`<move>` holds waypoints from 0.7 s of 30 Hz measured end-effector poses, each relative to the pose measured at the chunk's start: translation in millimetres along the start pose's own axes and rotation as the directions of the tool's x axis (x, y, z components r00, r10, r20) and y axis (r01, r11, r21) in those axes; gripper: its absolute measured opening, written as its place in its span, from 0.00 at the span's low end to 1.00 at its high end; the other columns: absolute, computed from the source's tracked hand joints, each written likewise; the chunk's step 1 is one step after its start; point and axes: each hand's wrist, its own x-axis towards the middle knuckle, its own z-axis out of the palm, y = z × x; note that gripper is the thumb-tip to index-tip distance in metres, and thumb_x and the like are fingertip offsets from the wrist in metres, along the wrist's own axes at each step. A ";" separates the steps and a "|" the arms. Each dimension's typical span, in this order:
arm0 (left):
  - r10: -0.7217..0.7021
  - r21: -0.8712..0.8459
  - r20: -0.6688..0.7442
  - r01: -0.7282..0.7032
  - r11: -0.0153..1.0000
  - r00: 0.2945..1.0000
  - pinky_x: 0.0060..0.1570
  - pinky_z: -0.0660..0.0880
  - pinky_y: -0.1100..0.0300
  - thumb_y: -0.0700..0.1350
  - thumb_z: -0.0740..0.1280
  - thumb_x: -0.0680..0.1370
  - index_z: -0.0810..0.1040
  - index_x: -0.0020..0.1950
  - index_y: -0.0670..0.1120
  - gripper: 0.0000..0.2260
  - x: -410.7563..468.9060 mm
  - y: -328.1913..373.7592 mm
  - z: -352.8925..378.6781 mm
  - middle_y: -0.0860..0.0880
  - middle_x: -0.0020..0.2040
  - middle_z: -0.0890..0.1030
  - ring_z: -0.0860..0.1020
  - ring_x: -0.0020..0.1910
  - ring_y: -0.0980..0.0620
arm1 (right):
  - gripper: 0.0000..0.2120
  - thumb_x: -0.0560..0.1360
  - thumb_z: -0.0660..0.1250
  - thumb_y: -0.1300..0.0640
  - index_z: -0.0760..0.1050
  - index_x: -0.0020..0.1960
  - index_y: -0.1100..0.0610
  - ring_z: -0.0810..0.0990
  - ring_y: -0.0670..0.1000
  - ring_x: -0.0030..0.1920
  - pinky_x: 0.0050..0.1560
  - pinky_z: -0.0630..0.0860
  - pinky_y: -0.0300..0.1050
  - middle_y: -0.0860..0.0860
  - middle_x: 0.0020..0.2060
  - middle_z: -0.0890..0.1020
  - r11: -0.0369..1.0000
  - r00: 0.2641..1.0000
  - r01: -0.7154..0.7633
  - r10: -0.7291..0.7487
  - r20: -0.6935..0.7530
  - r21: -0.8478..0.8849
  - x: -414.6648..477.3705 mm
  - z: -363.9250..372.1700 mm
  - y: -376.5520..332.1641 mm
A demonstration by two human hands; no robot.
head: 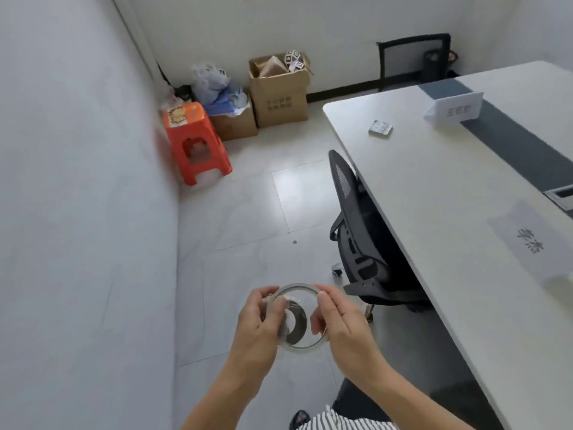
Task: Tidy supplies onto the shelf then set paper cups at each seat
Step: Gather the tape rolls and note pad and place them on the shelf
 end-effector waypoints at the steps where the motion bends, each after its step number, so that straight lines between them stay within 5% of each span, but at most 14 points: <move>1: -0.008 -0.028 -0.006 0.008 1.000 1.000 0.38 0.76 0.67 0.45 0.63 0.80 0.76 0.56 0.48 0.06 7.6 -1.0 -7.7 0.42 0.41 0.81 0.78 0.37 0.57 | 0.11 0.82 0.57 0.50 0.78 0.53 0.47 0.76 0.42 0.34 0.42 0.73 0.47 0.45 0.31 0.79 0.998 1.000 -0.002 0.003 0.020 -0.060 8.1 4.2 0.5; 3: -0.043 -0.105 -0.018 0.041 0.994 0.999 0.43 0.77 0.61 0.43 0.61 0.81 0.77 0.57 0.48 0.07 26.2 0.5 -18.7 0.41 0.45 0.83 0.79 0.41 0.52 | 0.14 0.79 0.58 0.43 0.79 0.56 0.46 0.80 0.40 0.44 0.49 0.76 0.44 0.42 0.42 0.83 0.987 0.999 -0.012 0.020 0.047 -0.162 27.8 9.7 3.0; 6: -0.130 -0.284 -0.002 0.124 0.951 0.991 0.45 0.77 0.56 0.41 0.57 0.82 0.77 0.57 0.48 0.10 63.9 9.0 -30.3 0.42 0.47 0.84 0.81 0.44 0.49 | 0.19 0.75 0.60 0.38 0.79 0.59 0.46 0.81 0.47 0.52 0.56 0.78 0.50 0.46 0.51 0.83 0.996 0.986 -0.049 0.060 0.155 -0.080 67.5 19.2 4.1; 10: -0.226 -0.321 -0.044 0.200 0.926 0.973 0.42 0.78 0.53 0.39 0.58 0.81 0.79 0.54 0.45 0.11 133.5 30.1 -42.0 0.42 0.44 0.85 0.82 0.42 0.47 | 0.08 0.77 0.67 0.54 0.82 0.54 0.51 0.76 0.46 0.33 0.37 0.75 0.36 0.49 0.36 0.82 0.997 0.962 -0.072 0.060 0.268 0.038 140.0 31.8 -2.2; 16: -0.113 -0.131 -0.294 0.077 0.988 0.949 0.36 0.77 0.55 0.45 0.62 0.80 0.80 0.45 0.42 0.10 236.3 81.8 -44.9 0.43 0.35 0.83 0.80 0.33 0.49 | 0.09 0.73 0.72 0.51 0.83 0.52 0.50 0.76 0.45 0.33 0.38 0.75 0.39 0.49 0.34 0.80 0.996 0.927 -0.061 0.034 0.372 0.061 254.4 42.0 -30.7; 21: 0.046 0.023 -0.316 -0.041 0.999 0.948 0.35 0.73 0.59 0.50 0.66 0.77 0.79 0.40 0.36 0.17 316.1 114.7 -49.6 0.43 0.30 0.77 0.74 0.30 0.50 | 0.11 0.78 0.66 0.51 0.82 0.53 0.56 0.78 0.46 0.35 0.34 0.72 0.33 0.51 0.36 0.81 0.998 0.896 -0.062 0.057 0.441 -0.003 344.2 36.3 -53.1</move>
